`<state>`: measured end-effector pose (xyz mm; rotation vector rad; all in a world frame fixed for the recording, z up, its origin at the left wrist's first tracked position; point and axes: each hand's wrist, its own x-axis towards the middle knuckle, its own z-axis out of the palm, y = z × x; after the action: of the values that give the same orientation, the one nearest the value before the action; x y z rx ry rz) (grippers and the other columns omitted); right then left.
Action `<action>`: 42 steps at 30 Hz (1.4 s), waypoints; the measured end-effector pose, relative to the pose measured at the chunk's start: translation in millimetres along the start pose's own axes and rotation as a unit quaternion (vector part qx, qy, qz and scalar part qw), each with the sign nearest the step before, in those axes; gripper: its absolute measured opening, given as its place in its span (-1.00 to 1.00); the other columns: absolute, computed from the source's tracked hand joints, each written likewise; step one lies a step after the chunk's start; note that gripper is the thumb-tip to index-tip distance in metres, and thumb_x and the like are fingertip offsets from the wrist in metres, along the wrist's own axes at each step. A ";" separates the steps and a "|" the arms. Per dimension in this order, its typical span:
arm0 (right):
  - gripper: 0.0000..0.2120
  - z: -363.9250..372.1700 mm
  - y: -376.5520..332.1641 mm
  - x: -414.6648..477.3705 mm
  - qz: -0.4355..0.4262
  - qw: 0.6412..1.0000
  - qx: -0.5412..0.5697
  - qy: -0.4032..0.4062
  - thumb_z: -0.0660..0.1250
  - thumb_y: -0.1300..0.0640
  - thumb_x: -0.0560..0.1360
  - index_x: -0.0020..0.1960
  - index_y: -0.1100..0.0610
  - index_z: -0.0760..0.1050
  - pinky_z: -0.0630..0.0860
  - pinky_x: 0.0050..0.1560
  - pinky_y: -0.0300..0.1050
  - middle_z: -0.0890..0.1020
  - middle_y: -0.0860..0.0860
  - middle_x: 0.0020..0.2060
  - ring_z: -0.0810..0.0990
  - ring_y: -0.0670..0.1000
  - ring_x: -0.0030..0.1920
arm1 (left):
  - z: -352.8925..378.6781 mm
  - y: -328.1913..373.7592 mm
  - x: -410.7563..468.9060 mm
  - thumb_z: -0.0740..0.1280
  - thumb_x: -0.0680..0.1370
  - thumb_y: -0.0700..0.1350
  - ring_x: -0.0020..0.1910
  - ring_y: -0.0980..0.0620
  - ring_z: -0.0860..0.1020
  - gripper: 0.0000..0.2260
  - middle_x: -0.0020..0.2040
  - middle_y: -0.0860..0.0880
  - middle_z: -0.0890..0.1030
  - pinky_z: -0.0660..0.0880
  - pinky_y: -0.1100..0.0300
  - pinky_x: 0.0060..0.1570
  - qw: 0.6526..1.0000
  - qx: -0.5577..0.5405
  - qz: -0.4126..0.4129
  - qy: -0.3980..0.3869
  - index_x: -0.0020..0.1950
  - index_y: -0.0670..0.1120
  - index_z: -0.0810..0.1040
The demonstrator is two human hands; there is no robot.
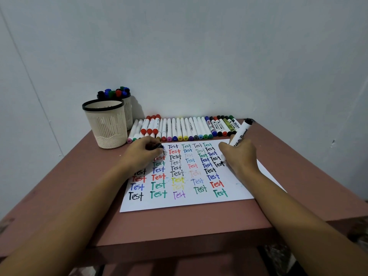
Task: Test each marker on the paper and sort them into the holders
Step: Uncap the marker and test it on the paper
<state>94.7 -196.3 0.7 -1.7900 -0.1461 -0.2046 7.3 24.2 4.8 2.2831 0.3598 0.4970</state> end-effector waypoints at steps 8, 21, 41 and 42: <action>-0.76 -3.5 -1.8 2.6 0.038 0.996 0.080 0.006 0.32 0.27 0.44 -0.34 0.12 0.32 0.42 -0.37 -0.15 0.45 0.07 -0.41 0.42 0.01 -0.43 | 1.1 2.4 -4.0 0.30 0.55 -0.09 0.00 0.10 0.43 -0.77 0.13 -0.04 0.55 0.32 0.26 -0.03 0.995 0.090 0.053 -0.004 0.19 -0.07 0.52; -0.82 -2.4 -25.3 -9.9 0.136 0.895 0.374 -0.202 0.17 0.23 0.52 -0.25 0.21 0.39 0.39 -0.48 -0.25 0.42 0.10 -0.36 0.39 -0.01 -0.42 | 10.1 25.7 -18.9 0.29 0.56 -0.12 -0.01 0.10 0.52 -0.76 0.01 0.04 0.57 0.43 0.28 -0.01 0.980 0.066 0.186 -0.005 0.23 -0.07 0.50; -0.85 6.3 -20.1 -14.1 0.072 0.908 0.276 -0.307 0.39 0.19 0.40 -0.06 0.22 0.56 0.37 -0.44 -0.31 0.53 -0.03 -0.44 0.46 -0.13 -0.39 | 19.4 37.2 -28.0 0.33 0.54 -0.14 -0.20 0.40 0.49 -0.78 -0.16 0.21 0.54 0.34 0.53 -0.22 0.973 -0.010 0.228 -0.028 0.17 -0.13 0.54; -0.81 6.4 -20.5 -14.9 0.072 0.904 0.276 -0.318 0.40 0.16 0.36 -0.07 0.22 0.55 0.35 -0.46 -0.31 0.51 -0.02 -0.46 0.44 -0.12 -0.42 | 19.6 37.6 -28.4 0.32 0.54 -0.13 -0.23 0.33 0.50 -0.79 -0.17 0.15 0.56 0.35 0.48 -0.26 0.973 -0.009 0.230 -0.028 0.16 -0.13 0.55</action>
<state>76.2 -185.3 15.5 -1.2316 -0.4839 0.4987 -4.9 -24.7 13.0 2.3572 -0.2117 0.6590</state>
